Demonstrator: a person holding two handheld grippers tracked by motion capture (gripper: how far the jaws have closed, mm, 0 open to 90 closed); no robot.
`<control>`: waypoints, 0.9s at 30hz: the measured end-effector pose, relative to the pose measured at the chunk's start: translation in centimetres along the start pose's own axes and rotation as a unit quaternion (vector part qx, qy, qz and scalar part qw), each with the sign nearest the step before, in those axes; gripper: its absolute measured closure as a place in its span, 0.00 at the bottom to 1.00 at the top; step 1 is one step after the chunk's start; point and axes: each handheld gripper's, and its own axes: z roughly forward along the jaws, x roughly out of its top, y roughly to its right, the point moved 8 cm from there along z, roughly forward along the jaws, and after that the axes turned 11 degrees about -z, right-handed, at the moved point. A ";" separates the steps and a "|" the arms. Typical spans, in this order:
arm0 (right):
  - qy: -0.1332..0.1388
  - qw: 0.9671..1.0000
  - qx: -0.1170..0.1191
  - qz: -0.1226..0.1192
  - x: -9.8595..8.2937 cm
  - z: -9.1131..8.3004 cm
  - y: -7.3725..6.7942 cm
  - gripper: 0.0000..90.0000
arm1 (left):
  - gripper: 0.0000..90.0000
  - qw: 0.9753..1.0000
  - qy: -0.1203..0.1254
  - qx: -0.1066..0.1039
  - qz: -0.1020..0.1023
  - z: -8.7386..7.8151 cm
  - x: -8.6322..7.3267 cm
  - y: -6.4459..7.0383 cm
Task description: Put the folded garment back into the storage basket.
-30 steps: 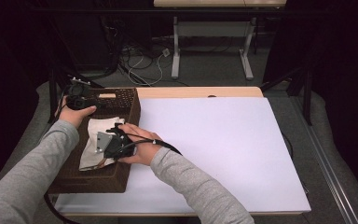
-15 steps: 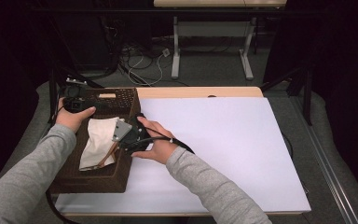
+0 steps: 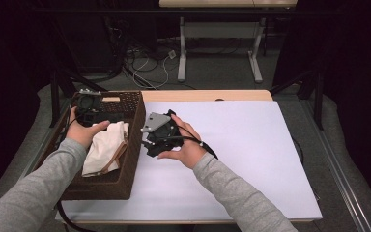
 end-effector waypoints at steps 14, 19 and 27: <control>0.011 0.998 -0.022 0.053 -3.8 -4.4 2.0 0.13 | 0.00 0.999 0.004 -0.039 0.006 0.1 -2.5 7.1; 0.010 0.998 -0.025 0.064 -5.2 -5.9 2.6 0.06 | 0.00 0.999 0.013 -0.044 0.004 0.0 -3.0 9.0; 0.012 0.996 -0.028 0.086 -7.1 -8.0 3.5 0.02 | 0.00 0.999 0.012 -0.051 0.010 0.1 -3.7 11.2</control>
